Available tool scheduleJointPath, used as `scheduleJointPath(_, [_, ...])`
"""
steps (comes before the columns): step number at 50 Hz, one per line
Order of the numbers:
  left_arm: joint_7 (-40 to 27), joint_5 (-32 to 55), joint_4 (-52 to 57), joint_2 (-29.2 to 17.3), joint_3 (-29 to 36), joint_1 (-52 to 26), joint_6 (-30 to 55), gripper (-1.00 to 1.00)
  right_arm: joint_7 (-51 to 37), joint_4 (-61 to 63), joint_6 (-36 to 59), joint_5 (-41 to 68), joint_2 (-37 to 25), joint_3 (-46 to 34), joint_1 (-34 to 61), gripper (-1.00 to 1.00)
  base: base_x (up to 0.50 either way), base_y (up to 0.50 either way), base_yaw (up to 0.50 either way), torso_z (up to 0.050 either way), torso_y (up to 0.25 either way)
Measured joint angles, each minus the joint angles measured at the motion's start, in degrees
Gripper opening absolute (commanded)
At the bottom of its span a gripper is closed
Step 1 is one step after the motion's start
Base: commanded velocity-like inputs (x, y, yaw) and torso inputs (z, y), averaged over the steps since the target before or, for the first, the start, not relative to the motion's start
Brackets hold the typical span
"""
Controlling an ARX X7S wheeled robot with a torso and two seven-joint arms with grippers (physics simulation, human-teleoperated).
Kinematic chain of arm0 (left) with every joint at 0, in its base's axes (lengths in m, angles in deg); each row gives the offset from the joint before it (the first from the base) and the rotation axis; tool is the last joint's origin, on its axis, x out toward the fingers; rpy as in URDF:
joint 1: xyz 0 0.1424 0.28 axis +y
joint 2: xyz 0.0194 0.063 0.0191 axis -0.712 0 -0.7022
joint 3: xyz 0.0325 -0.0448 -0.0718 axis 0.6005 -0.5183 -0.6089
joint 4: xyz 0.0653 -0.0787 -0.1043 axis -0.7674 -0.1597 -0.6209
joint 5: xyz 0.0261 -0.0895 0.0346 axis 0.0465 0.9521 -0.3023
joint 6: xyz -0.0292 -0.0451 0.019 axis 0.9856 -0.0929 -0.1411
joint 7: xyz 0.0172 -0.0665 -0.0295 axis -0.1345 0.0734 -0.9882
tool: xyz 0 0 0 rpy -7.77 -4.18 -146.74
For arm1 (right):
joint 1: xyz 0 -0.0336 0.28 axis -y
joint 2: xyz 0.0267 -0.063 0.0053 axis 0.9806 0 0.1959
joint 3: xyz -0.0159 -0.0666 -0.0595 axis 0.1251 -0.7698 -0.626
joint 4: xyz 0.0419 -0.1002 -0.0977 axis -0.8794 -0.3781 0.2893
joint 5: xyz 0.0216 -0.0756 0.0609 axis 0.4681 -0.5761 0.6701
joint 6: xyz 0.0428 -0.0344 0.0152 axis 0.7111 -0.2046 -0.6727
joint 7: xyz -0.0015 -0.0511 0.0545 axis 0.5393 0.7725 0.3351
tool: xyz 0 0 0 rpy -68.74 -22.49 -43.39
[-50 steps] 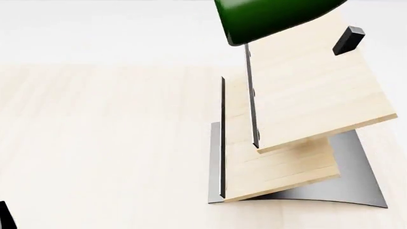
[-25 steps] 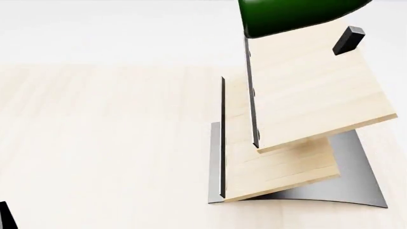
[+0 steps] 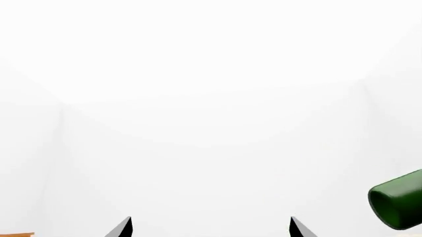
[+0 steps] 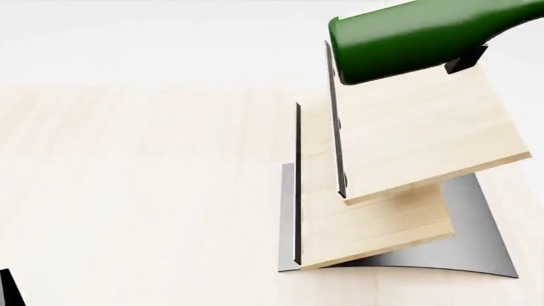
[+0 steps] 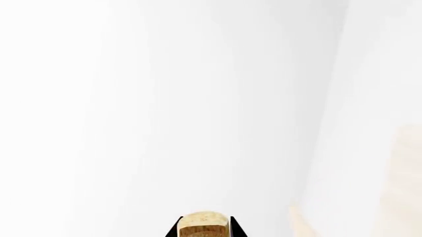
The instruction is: Put the wine bottle on the wine rack.
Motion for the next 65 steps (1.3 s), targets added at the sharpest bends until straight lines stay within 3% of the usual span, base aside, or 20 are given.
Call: scheduleJointPath(65, [-0.86, -0.19, -0.03, -0.65, 0.77, -0.29, 0.27, 1.0, 1.3, 1.77, -0.26, -3.8, -0.34, -1.21, -3.53, -1.0, 0.0, 0.0, 0.0, 0.0, 0.001])
